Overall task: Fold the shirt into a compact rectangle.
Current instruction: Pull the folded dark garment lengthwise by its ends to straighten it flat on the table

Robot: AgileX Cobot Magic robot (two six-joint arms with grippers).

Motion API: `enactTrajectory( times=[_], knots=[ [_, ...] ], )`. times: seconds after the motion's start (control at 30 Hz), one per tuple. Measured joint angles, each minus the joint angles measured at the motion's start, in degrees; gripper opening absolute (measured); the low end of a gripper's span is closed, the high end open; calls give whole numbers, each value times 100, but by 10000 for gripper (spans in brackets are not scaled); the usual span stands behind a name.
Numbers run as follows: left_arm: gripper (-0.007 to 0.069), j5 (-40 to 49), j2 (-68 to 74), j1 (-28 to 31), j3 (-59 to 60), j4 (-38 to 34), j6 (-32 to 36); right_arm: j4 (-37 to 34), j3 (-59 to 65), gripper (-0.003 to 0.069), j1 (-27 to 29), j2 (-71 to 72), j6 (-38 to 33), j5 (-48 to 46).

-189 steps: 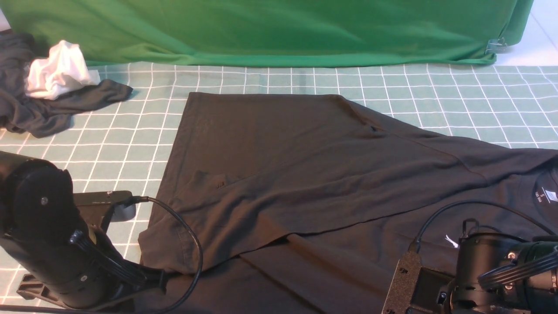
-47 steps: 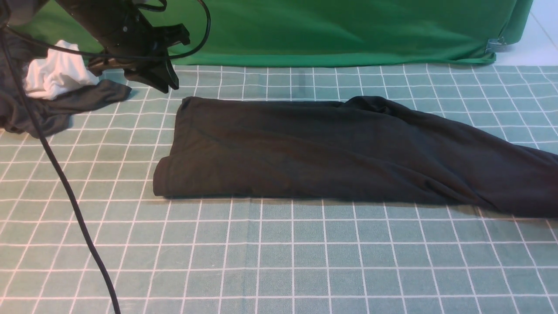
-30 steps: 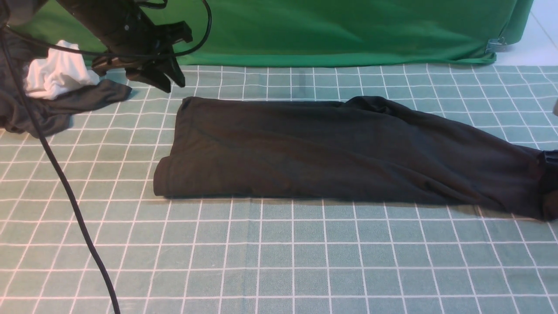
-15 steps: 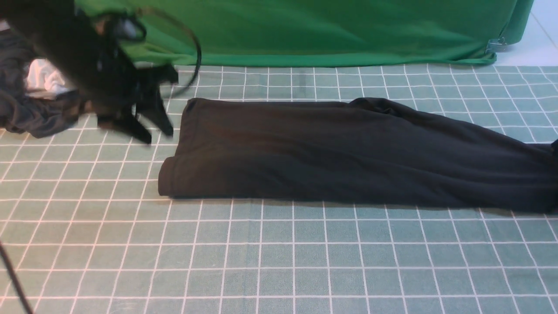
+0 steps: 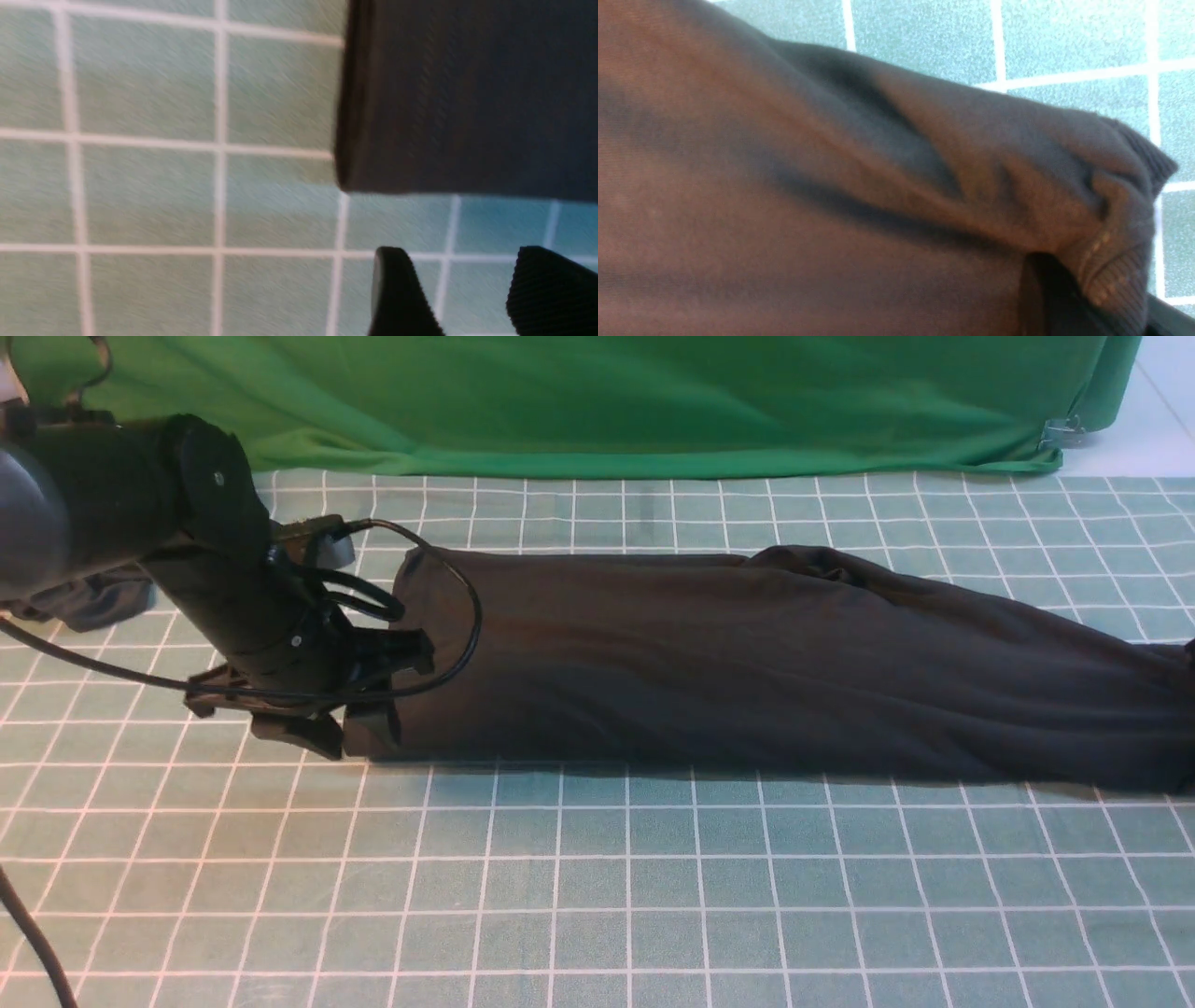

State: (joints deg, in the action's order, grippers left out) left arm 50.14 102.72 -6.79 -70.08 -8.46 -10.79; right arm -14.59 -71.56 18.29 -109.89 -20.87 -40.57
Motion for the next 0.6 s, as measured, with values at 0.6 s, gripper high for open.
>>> enactTrajectory(
  times=[0.6],
  knots=[
    [284,-988,840,0,0,-534,548,0,-4,26,0,0,139,-204]
  ],
)
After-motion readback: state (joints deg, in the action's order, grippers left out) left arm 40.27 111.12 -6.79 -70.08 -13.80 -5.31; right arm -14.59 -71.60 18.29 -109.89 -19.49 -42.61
